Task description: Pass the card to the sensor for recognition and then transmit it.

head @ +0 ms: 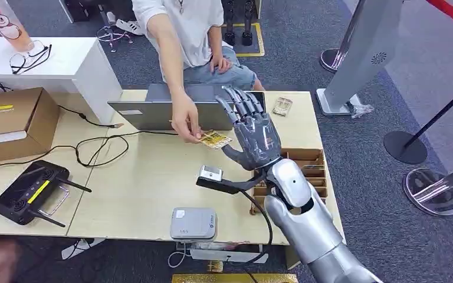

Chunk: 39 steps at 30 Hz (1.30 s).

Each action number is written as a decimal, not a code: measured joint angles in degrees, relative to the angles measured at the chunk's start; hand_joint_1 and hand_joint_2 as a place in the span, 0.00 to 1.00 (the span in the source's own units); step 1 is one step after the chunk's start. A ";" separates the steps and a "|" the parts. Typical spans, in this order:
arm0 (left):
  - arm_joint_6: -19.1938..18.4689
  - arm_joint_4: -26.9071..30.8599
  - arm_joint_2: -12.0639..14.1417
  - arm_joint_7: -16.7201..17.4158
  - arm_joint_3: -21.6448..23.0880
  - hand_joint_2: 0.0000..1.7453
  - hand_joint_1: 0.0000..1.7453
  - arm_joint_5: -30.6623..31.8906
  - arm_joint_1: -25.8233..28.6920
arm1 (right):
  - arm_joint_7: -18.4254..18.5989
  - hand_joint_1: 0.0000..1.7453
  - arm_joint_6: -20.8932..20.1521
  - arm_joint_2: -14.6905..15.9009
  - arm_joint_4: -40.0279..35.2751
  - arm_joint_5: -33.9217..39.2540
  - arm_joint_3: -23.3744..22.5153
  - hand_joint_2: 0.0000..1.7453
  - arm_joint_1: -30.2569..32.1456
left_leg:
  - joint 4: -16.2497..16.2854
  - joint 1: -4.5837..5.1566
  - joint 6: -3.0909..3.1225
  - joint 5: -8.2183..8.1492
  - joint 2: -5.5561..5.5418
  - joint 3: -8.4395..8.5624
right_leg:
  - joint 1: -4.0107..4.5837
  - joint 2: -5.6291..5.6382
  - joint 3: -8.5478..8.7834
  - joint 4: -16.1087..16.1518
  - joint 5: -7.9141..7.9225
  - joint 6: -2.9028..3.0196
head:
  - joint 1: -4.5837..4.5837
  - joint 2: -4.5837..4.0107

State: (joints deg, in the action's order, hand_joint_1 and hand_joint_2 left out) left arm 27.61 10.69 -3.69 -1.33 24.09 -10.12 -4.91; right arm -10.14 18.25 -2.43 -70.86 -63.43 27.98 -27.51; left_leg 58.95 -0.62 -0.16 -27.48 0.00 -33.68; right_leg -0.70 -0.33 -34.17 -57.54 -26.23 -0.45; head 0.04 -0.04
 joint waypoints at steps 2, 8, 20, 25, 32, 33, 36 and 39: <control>-0.02 0.00 0.00 0.00 0.00 0.00 0.00 0.00 0.00 | 0.00 0.00 -0.09 0.00 0.00 0.02 0.00 1.00 0.01 | 0.00 0.00 0.00 0.00 0.00 0.00 | 0.00 0.00 0.00 0.00 0.00 0.00 | 0.00 0.00; -0.07 0.00 0.00 0.00 0.00 0.00 0.00 0.00 -0.01 | -0.02 0.31 -0.50 0.00 -0.07 0.02 0.00 1.00 0.01 | 0.00 0.00 0.00 0.00 0.00 0.00 | 0.00 0.00 0.00 0.00 0.00 0.00 | 0.00 0.00; -0.41 0.00 0.00 0.13 0.07 0.00 0.00 0.07 -0.12 | -0.02 1.00 -0.92 0.00 -0.07 0.13 0.09 1.00 -0.01 | 0.00 0.00 0.00 0.00 0.00 0.00 | 0.00 0.00 0.00 0.00 0.00 0.00 | 0.00 0.00; -0.42 0.00 0.02 0.13 0.07 0.00 0.00 0.07 -0.17 | 0.00 1.00 -1.03 0.02 -0.09 0.20 0.15 1.00 -0.01 | 0.00 0.00 0.00 0.00 0.00 0.00 | 0.00 0.00 0.00 0.00 0.00 0.00 | 0.00 0.00; -0.39 0.00 0.02 0.24 0.07 0.00 0.00 0.07 -0.19 | -0.02 1.00 -1.36 0.02 -0.09 0.24 0.20 1.00 0.00 | 0.00 0.00 0.00 0.00 0.00 0.00 | 0.00 0.00 0.00 0.00 0.00 0.00 | 0.00 0.00; -0.39 0.00 0.02 0.31 0.07 0.00 0.00 0.07 -0.19 | -0.02 1.00 -1.49 0.02 -0.09 0.29 0.20 1.00 -0.01 | 0.00 0.00 0.00 0.00 0.00 0.00 | 0.00 0.00 0.00 0.00 0.00 0.00 | 0.00 0.00; -0.39 0.00 0.02 0.33 0.07 0.00 0.00 0.02 -0.19 | -0.15 1.00 -1.55 0.02 -0.09 0.46 0.22 1.00 -0.01 | 0.00 0.00 0.00 0.00 0.00 0.00 | 0.00 0.00 0.00 0.00 0.00 0.00 | 0.00 0.00; -0.37 0.00 0.02 0.33 0.07 0.00 0.00 0.00 -0.19 | -0.17 1.00 -1.68 0.02 -0.09 0.92 0.26 1.00 0.00 | 0.00 0.00 0.00 0.00 0.00 0.00 | 0.00 0.00 0.00 0.00 0.00 0.00 | 0.00 0.00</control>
State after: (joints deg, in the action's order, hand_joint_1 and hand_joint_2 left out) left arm 27.23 10.69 -3.67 -1.01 24.15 -10.12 -5.10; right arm -10.32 16.57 -2.40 -70.95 -62.51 28.24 -27.51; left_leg 58.96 -0.62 -0.16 -27.48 0.00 -33.68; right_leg -0.70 -0.33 -34.17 -57.54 -26.23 -0.45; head 0.04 -0.04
